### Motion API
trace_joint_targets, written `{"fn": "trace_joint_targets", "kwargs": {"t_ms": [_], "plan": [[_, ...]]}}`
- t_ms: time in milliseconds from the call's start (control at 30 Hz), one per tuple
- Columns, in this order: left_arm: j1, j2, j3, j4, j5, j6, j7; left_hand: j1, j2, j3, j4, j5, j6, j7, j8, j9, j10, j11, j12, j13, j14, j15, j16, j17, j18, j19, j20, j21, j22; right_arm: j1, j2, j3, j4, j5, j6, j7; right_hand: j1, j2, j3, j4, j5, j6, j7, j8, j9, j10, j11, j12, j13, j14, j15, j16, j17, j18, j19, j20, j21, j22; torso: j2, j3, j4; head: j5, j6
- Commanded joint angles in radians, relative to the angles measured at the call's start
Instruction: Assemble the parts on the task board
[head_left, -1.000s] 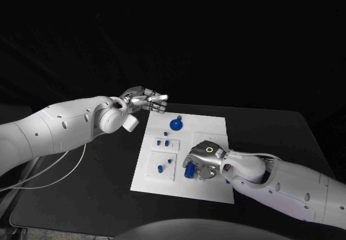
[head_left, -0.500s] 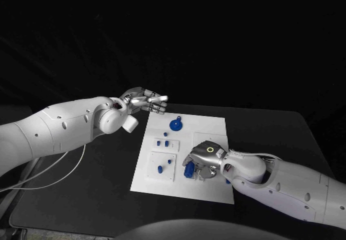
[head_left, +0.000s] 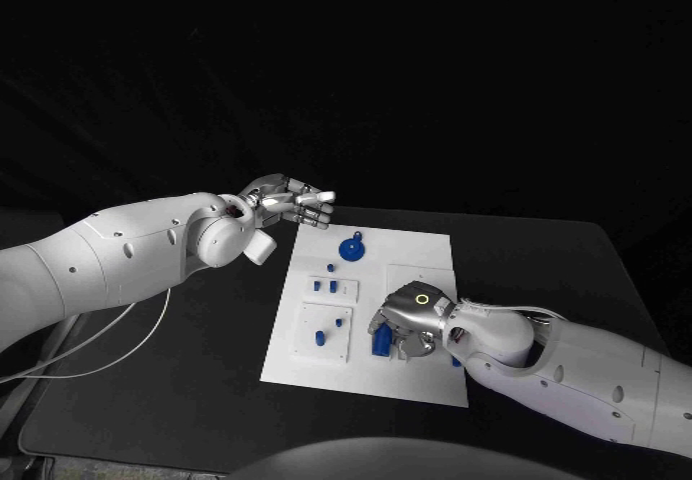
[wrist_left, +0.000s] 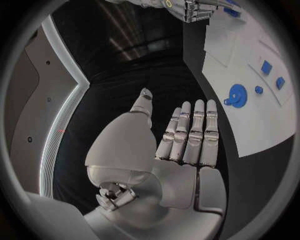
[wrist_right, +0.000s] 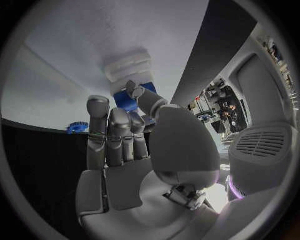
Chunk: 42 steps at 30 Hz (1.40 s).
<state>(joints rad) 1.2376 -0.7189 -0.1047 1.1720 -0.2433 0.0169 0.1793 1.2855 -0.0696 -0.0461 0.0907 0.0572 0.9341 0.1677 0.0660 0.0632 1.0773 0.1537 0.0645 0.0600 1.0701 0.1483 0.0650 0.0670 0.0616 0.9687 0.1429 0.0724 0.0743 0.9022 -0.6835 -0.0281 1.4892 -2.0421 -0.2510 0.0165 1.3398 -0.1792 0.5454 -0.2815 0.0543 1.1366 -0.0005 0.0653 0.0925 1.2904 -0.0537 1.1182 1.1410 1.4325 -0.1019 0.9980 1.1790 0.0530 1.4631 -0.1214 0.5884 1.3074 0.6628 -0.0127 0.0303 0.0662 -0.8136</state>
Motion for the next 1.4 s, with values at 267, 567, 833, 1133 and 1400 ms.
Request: {"fn": "trace_joint_targets", "kwargs": {"t_ms": [267,567,833,1133,1400], "plan": [[0.0,0.0,0.0,0.0,-0.006,0.015,0.001,0.0,-0.006,-0.002,0.006,-0.005,-0.001,0.0,-0.001,-0.001,-0.005,-0.001,-0.003,0.001,0.002,0.002,-0.003,0.001,-0.006,0.004,-0.005,0.001,-0.001,-0.001,-0.003,0.0,0.004,0.002,0.015,-0.008,-0.006,-0.008,0.003,0.0,-0.001,-0.056,-0.009,-0.004,-0.014,0.007,-0.004,-0.01,0.009,-0.007,-0.002,-0.002,-0.001,0.006,-0.003,-0.001,-0.001,0.06,0.0,-0.001,0.0004,-0.001,0.001],[0.001,-0.001,0.0,0.0,-0.007,0.015,0.0,0.002,-0.006,-0.002,0.005,-0.005,0.0,0.0,-0.001,-0.001,-0.006,-0.001,-0.003,0.001,0.003,0.002,-0.003,0.001,-0.006,0.005,-0.005,0.001,-0.001,-0.001,-0.006,0.0,0.009,0.009,0.004,-0.01,0.024,-0.041,0.0,0.045,0.0,-0.284,-0.067,-0.008,-0.035,0.014,-0.015,-0.018,0.014,-0.007,-0.008,-0.005,-0.004,0.003,0.001,-0.006,-0.005,0.06,0.0,-0.0008,0.0007,0.0,0.003],[0.001,-0.002,0.0,0.0,-0.008,0.015,0.0,0.003,-0.006,-0.003,0.003,-0.005,0.0,-0.001,-0.001,-0.001,-0.006,-0.001,-0.003,0.001,0.003,0.002,-0.003,0.001,-0.006,0.005,-0.005,0.001,-0.001,-0.001,-0.02,0.0,0.026,0.01,-0.018,-0.022,0.034,-0.05,0.003,0.06,0.001,-0.283,-0.063,-0.008,-0.035,0.018,-0.015,-0.02,0.017,-0.005,-0.009,-0.004,-0.004,0.002,0.004,-0.007,-0.006,0.06,0.0,-0.0003,0.0005,0.0,0.004],[0.001,-0.003,0.0,-0.001,-0.012,0.012,0.002,0.006,-0.002,-0.003,-0.003,-0.004,0.004,-0.002,-0.001,0.0,-0.005,-0.001,-0.003,0.001,0.003,0.002,-0.003,0.001,-0.006,0.005,-0.005,0.001,-0.001,-0.001,-0.07,0.004,0.059,0.082,-0.101,-0.051,0.015,-0.047,0.011,0.05,0.005,-0.252,-0.012,-0.007,-0.034,0.021,-0.01,-0.026,0.014,0.003,-0.009,-0.002,-0.003,0.004,0.014,-0.009,-0.009,0.059,-0.001,-0.0002,-0.0006,-0.006,0.014],[0.001,-0.005,0.0,-0.004,-0.013,0.003,0.007,0.007,0.004,-0.004,-0.014,-0.002,0.008,-0.001,0.0,0.0,-0.003,-0.002,-0.003,0.001,0.005,0.002,-0.003,0.001,-0.005,0.006,-0.005,0.002,-0.001,0.0,-0.138,0.058,0.093,0.297,-0.132,-0.07,-0.042,-0.009,-0.114,0.065,0.056,-0.115,0.062,-0.006,-0.028,0.017,0.02,-0.014,0.029,0.007,0.008,0.005,0.008,0.013,0.026,0.004,-0.019,0.057,-0.001,0.0002,-0.0015,-0.018,0.028]]}}
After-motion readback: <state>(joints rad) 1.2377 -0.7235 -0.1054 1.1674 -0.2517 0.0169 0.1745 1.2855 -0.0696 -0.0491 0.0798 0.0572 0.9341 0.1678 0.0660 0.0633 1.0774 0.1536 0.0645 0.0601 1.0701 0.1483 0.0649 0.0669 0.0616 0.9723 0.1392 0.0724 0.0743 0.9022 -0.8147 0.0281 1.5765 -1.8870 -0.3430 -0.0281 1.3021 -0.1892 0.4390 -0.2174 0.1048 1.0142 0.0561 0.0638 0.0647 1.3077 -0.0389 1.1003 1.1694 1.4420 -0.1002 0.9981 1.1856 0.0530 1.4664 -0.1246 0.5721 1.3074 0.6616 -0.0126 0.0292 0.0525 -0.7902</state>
